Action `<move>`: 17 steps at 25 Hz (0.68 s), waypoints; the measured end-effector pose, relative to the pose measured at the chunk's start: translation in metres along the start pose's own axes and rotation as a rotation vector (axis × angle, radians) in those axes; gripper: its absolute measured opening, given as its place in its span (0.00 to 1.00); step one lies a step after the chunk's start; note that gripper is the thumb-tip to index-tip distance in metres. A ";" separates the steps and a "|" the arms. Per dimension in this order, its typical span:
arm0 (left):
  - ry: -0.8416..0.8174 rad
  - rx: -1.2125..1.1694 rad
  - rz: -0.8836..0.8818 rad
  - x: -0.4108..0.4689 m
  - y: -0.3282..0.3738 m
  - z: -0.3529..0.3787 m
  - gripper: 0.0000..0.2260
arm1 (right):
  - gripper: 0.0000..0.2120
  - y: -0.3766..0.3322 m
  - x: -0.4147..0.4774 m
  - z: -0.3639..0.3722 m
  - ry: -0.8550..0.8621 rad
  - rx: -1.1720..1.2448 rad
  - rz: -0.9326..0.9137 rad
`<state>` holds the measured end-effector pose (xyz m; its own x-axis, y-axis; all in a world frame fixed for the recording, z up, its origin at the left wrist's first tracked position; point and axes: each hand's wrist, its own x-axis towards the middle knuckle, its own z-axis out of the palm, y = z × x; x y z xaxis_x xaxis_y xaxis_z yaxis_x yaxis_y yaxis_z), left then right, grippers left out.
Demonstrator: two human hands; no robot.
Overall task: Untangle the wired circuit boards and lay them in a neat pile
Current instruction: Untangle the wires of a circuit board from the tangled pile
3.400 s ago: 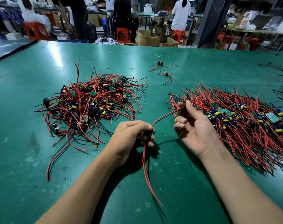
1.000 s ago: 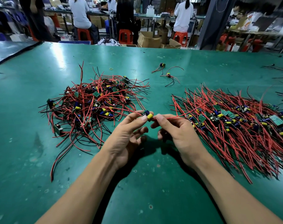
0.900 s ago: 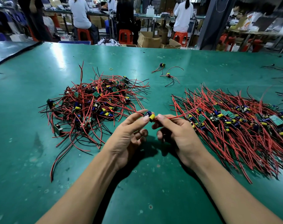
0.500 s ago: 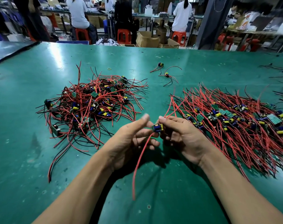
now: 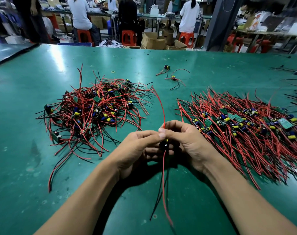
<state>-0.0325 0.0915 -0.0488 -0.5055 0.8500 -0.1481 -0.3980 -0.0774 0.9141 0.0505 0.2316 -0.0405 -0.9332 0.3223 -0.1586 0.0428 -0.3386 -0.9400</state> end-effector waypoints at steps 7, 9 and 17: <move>0.178 0.018 0.018 0.000 -0.001 0.015 0.08 | 0.07 0.001 0.002 0.002 0.028 -0.009 0.005; 0.210 0.030 0.039 0.001 -0.001 0.018 0.07 | 0.09 0.001 0.004 0.002 0.044 -0.002 -0.013; 0.298 0.086 0.120 0.001 -0.003 0.019 0.05 | 0.05 0.004 0.003 -0.001 0.125 -0.196 -0.161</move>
<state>-0.0174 0.1027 -0.0449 -0.7514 0.6470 -0.1296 -0.2622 -0.1125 0.9584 0.0484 0.2316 -0.0453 -0.8829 0.4687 -0.0273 -0.0226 -0.1005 -0.9947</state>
